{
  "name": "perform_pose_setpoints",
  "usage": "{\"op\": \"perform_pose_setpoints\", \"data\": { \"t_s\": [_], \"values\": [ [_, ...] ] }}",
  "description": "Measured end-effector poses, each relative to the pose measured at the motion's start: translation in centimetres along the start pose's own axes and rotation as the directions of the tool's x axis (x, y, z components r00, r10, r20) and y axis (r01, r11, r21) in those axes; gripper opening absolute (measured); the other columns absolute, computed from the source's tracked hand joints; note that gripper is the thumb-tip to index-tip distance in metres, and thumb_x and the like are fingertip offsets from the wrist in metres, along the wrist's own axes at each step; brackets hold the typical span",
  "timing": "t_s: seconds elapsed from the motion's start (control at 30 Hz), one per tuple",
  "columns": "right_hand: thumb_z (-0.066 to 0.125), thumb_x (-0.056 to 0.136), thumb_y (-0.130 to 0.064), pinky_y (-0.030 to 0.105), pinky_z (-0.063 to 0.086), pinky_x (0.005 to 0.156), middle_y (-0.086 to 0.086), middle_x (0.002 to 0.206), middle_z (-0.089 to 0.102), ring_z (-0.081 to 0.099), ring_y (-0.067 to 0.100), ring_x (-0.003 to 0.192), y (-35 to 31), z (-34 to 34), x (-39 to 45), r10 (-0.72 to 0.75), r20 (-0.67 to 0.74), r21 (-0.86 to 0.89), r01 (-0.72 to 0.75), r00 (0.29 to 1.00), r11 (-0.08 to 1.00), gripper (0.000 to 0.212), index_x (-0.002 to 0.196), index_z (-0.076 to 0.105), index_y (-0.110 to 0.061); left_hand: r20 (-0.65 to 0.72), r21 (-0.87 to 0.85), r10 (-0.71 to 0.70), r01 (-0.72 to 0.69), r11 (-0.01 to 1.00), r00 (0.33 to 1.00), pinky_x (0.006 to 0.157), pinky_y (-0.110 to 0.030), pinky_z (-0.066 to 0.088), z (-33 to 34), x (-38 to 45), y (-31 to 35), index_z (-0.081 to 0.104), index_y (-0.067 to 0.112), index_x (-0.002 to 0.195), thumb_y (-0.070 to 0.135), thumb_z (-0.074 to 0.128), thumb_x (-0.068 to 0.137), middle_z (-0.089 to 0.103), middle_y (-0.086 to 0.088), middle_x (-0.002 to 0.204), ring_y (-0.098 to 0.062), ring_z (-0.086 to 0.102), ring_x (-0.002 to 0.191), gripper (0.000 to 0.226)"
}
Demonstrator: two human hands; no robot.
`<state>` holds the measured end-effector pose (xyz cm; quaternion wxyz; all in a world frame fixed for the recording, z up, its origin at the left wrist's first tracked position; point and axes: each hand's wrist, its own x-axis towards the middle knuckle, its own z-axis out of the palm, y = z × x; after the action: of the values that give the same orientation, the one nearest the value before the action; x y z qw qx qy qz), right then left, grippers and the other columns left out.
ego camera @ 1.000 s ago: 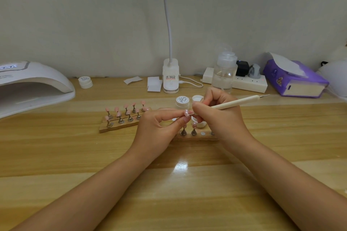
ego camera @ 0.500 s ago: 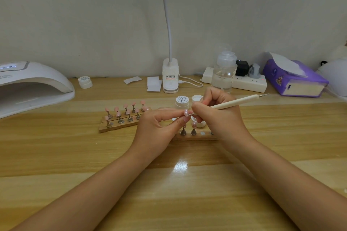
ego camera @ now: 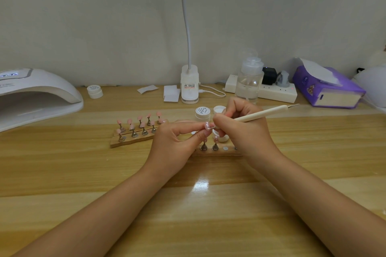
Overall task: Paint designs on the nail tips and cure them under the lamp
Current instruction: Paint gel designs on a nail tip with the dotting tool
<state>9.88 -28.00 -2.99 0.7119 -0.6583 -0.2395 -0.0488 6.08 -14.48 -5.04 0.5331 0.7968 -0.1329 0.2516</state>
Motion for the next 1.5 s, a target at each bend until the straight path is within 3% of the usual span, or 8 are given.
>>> {"op": "perform_pose_setpoints", "data": {
  "t_s": [0.3, 0.57, 0.93, 1.33, 1.5],
  "values": [
    [0.059, 0.072, 0.007, 0.017, 0.045, 0.043, -0.005, 0.044, 0.051, 0.051, 0.004, 0.042, -0.08, -0.01, 0.00, -0.001, -0.005, -0.004, 0.001, 1.000, 1.000, 0.032, 0.052, 0.043, -0.012, -0.011, 0.002, 0.033, -0.033, 0.999, 0.999, 0.077, -0.015, 0.050, 0.03, 0.07, -0.14, 0.068, 0.018, 0.096, 0.011, 0.069, 0.075, 0.068, 0.018, 0.075, 0.000, 0.066, 0.077, 0.022],
    [0.059, 0.073, 0.011, 0.017, 0.044, 0.043, -0.005, 0.043, 0.050, 0.050, 0.005, 0.041, 0.08, 0.00, 0.03, -0.008, -0.002, -0.003, 0.008, 1.000, 1.000, 0.038, 0.050, 0.042, -0.014, -0.005, 0.008, 0.034, -0.034, 0.999, 0.999, 0.078, -0.019, 0.050, 0.00, 0.09, -0.27, 0.069, 0.014, 0.097, 0.010, 0.069, 0.075, 0.069, 0.014, 0.079, -0.001, 0.066, 0.078, 0.022],
    [0.058, 0.073, 0.013, 0.017, 0.044, 0.043, -0.004, 0.043, 0.050, 0.049, 0.006, 0.041, 0.02, 0.01, -0.03, -0.012, 0.000, -0.009, 0.012, 1.000, 1.000, 0.037, 0.051, 0.042, -0.013, -0.008, -0.006, 0.056, -0.056, 0.998, 0.998, 0.077, -0.016, 0.050, 0.01, 0.10, -0.25, 0.069, 0.018, 0.096, 0.016, 0.068, 0.074, 0.067, 0.021, 0.076, 0.002, 0.065, 0.080, 0.022],
    [0.061, 0.070, 0.003, 0.017, 0.044, 0.043, -0.004, 0.044, 0.051, 0.050, 0.006, 0.042, 0.05, -0.03, -0.01, -0.015, 0.000, 0.004, 0.015, 1.000, 1.000, 0.035, 0.048, 0.043, -0.018, -0.010, 0.012, 0.069, -0.069, 0.998, 0.998, 0.076, -0.015, 0.050, 0.01, 0.12, -0.38, 0.068, 0.015, 0.096, 0.008, 0.069, 0.075, 0.067, 0.018, 0.080, 0.002, 0.065, 0.078, 0.022],
    [0.059, 0.072, 0.009, 0.017, 0.045, 0.043, -0.004, 0.044, 0.051, 0.051, 0.006, 0.042, 0.07, 0.00, -0.05, -0.011, -0.012, -0.025, 0.011, 1.000, 1.000, 0.031, 0.053, 0.043, -0.011, -0.003, 0.010, 0.060, -0.060, 0.998, 0.998, 0.076, -0.014, 0.049, -0.05, 0.15, -0.33, 0.069, 0.014, 0.096, 0.009, 0.069, 0.076, 0.067, 0.017, 0.080, 0.001, 0.066, 0.079, 0.021]
  ]
}}
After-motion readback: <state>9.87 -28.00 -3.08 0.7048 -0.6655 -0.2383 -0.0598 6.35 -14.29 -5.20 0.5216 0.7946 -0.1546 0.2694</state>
